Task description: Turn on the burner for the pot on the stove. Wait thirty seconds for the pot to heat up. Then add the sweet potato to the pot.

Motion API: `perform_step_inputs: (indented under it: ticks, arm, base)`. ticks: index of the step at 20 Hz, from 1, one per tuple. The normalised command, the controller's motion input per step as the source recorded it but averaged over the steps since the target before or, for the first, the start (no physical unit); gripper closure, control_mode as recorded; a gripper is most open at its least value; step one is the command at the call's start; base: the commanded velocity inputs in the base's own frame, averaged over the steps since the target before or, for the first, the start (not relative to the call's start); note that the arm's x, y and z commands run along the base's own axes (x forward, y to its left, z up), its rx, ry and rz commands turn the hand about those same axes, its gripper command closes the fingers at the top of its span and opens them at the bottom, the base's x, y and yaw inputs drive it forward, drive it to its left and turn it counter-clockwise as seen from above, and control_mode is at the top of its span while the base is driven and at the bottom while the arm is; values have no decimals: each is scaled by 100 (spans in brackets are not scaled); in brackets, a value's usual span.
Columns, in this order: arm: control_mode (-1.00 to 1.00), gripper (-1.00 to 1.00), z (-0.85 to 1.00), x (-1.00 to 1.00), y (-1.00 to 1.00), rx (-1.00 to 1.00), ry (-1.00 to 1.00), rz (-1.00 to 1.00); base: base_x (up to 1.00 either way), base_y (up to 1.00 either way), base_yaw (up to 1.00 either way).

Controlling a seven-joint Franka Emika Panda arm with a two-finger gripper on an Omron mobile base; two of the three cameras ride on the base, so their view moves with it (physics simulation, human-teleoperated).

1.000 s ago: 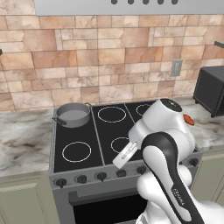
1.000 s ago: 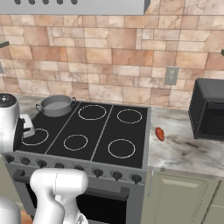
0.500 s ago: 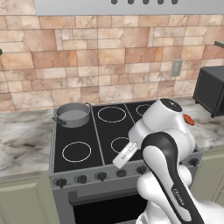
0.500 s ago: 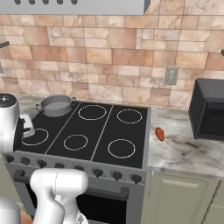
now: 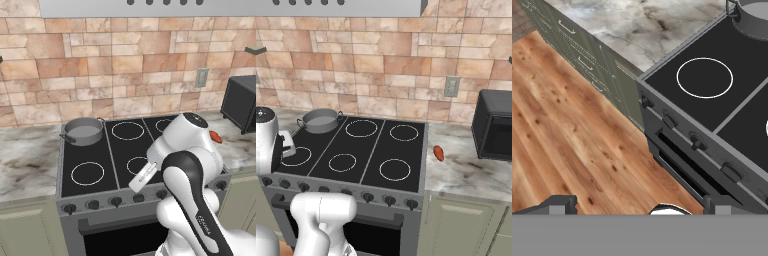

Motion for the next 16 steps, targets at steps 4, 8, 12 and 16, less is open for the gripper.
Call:
perform_step_inputs:
  ticks: [4,8,12,16]
  arm:
    - [-100,-100,0,0,0,0,0,0]
    - [-100,-100,0,0,0,0,0,0]
    - [-100,-100,0,0,0,0,0,0]
    - [-100,-100,0,0,0,0,0,0]
  base:
    - [0,0,0]
    - [0,0,0]
    - [0,0,0]
    - [0,0,0]
